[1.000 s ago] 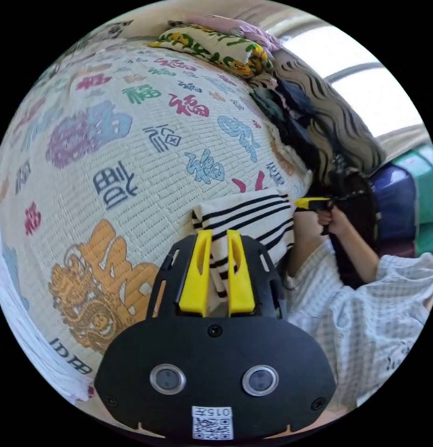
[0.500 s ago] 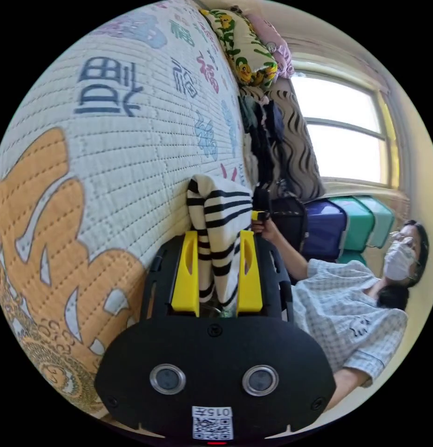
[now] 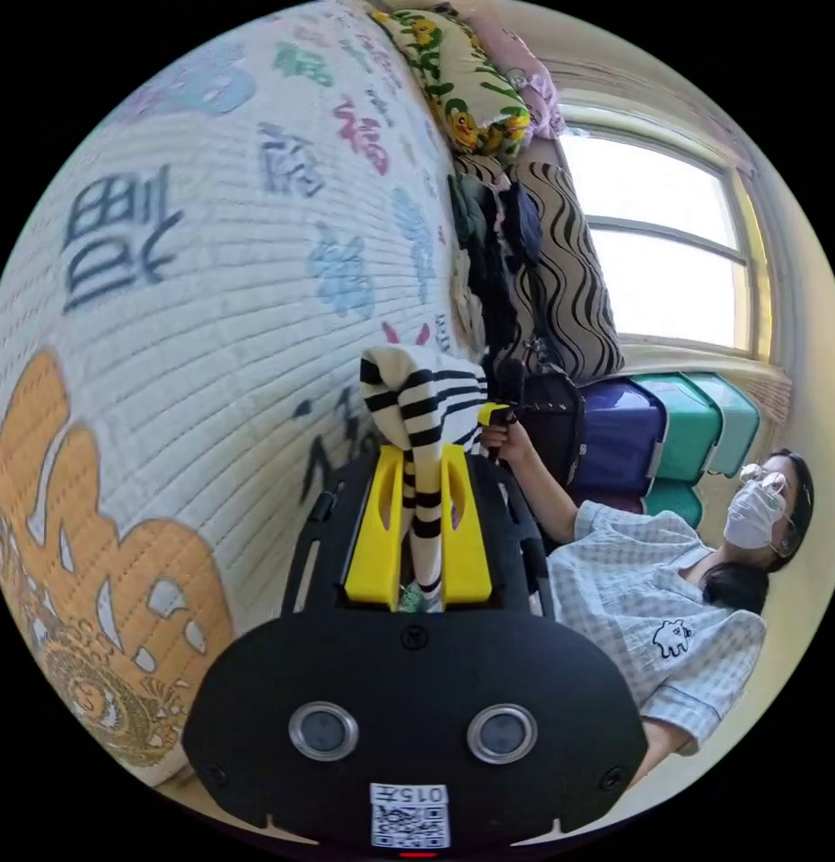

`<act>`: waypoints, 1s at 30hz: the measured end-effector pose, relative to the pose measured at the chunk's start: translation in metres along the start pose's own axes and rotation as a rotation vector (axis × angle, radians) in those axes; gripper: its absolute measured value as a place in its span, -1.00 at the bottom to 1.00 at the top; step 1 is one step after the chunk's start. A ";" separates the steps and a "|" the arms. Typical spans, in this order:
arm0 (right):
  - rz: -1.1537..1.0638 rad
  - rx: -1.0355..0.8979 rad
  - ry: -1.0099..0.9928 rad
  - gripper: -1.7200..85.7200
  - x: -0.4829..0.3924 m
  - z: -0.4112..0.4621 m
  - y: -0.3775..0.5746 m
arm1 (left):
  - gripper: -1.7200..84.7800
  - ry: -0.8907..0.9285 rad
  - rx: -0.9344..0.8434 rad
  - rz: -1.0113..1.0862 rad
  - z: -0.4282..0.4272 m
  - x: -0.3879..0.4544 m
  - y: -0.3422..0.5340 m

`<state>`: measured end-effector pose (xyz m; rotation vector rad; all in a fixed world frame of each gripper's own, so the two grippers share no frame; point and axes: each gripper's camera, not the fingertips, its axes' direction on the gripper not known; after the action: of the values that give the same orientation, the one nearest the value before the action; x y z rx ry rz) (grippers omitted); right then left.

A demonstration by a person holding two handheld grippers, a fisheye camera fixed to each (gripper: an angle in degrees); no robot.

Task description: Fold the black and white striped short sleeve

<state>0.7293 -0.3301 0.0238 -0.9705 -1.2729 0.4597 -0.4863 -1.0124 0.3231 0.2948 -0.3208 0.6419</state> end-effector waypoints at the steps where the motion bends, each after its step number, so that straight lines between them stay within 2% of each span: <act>1: -0.029 0.016 0.016 -0.87 -0.016 -0.015 0.000 | -0.81 0.001 -0.015 0.036 0.007 0.013 -0.010; 9: -0.103 0.249 0.173 -0.87 -0.110 -0.181 -0.008 | -0.82 0.118 -0.072 0.228 0.100 0.132 -0.152; 12: -0.063 0.322 0.263 -0.87 -0.124 -0.247 -0.018 | -0.82 0.128 -0.125 0.274 0.160 0.182 -0.221; 16: 0.086 0.432 0.361 -0.87 -0.099 -0.310 -0.032 | -0.82 0.119 -0.196 0.256 0.257 0.215 -0.308; 22: 0.381 0.445 0.426 -0.86 0.017 -0.303 -0.048 | -0.81 -0.052 -0.270 0.145 0.395 0.174 -0.367; 27: 0.340 0.578 0.395 -0.80 0.058 -0.260 -0.044 | -0.80 -0.062 -0.215 0.164 0.431 0.162 -0.356; 30: 0.296 0.645 0.565 -0.81 0.049 -0.227 -0.037 | -0.81 -0.152 -0.141 0.232 0.429 0.179 -0.337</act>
<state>0.9478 -0.3927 0.0851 -0.6586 -0.4177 0.7092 -0.2260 -1.3301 0.7250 0.1723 -0.5487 0.8229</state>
